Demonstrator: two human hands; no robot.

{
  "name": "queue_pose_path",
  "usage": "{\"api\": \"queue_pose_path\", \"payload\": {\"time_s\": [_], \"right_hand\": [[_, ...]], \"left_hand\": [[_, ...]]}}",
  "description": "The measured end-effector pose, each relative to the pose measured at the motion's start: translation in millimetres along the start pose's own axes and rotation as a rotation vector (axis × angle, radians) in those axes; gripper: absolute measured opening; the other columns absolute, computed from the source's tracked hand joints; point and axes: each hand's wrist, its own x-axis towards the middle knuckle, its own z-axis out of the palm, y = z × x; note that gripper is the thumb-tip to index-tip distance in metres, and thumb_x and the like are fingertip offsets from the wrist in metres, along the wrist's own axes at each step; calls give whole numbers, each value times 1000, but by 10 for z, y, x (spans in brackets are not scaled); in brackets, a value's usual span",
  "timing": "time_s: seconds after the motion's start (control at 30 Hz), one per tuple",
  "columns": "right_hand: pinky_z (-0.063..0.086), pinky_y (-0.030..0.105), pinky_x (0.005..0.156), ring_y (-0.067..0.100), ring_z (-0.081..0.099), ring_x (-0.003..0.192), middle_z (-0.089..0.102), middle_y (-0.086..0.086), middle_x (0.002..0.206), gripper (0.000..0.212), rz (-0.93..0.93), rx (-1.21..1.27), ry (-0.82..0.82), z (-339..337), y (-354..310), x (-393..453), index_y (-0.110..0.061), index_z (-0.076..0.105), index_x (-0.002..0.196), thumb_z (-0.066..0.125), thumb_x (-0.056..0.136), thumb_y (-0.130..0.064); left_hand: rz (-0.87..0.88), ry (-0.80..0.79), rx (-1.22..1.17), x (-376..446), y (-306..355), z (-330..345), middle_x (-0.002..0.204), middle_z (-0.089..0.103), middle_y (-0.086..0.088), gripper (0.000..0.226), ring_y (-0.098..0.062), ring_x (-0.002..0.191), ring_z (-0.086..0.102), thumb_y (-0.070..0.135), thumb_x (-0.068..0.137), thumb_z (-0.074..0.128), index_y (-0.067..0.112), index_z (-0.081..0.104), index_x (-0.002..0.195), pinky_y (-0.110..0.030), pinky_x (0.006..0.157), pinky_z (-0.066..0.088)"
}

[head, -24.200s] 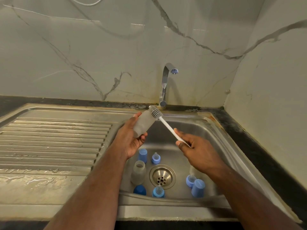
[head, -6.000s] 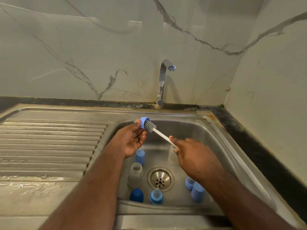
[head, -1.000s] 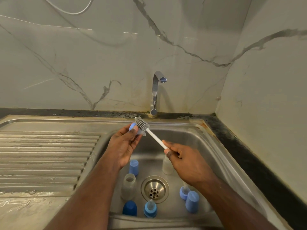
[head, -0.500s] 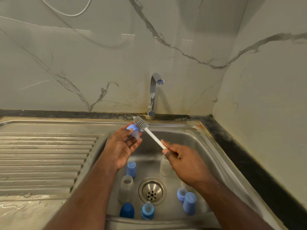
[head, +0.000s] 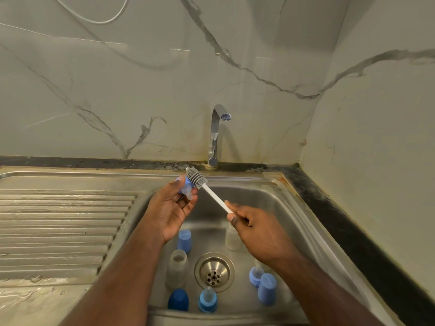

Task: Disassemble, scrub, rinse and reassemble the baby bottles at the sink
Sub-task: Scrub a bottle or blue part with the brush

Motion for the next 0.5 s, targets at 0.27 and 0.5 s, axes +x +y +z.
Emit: {"api": "queue_pose_path", "payload": {"time_s": [0.27, 0.5], "right_hand": [[42, 11, 53, -6, 51, 56, 61, -12, 73, 37, -24, 53, 25, 14, 16, -33, -45, 51, 140, 49, 103, -40], [53, 20, 65, 12, 62, 69, 68, -9, 82, 37, 10, 83, 24, 1, 61, -8, -45, 52, 139, 50, 102, -42]], "left_hand": [[19, -23, -40, -21, 19, -18, 97, 74, -11, 26, -16, 82, 65, 20, 92, 65, 5, 66, 113, -25, 74, 61], [17, -41, -106, -42, 31, 5, 97, 73, -12, 22, -17, 83, 67, 15, 100, 57, 3, 65, 116, -26, 83, 60]]}}
